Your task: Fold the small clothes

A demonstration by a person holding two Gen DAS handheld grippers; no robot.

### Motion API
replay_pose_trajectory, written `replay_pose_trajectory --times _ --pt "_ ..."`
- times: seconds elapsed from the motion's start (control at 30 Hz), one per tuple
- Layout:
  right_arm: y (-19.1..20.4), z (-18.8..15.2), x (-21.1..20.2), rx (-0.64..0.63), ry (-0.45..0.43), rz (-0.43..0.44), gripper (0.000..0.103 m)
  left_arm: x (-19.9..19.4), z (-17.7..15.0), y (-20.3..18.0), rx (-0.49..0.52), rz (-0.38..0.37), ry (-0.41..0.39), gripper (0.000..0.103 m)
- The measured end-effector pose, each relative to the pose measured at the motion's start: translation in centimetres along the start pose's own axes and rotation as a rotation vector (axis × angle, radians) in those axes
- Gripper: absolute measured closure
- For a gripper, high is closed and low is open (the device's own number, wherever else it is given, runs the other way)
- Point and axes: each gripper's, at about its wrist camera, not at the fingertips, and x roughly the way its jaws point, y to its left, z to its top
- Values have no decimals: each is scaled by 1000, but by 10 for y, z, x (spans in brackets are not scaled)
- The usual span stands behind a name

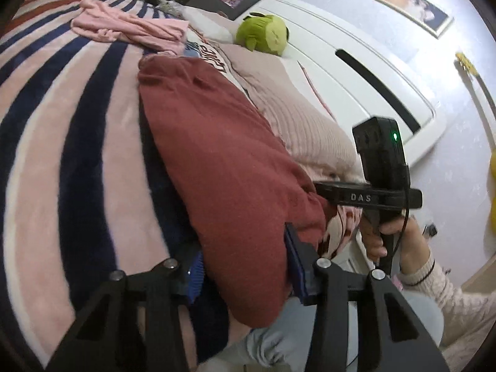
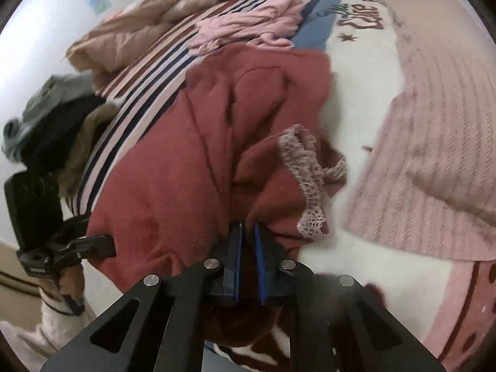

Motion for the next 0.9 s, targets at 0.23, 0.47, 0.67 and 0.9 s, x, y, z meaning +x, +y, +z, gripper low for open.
replay_pose_trajectory --times 0.23,0.47,0.67,0.9 --pt "-22 23 -40 66 -156 -24 32 -10 0 1 6 9 2 42" --pt "-40 56 13 193 -12 153 13 6 4 4 -8 2 13 39" --pt "-29 76 54 212 9 245 69 20 8 2 -26 8 -8 66" --pt "-8 96 27 197 -101 323 79 -24 38 -19 62 33 -104 71"
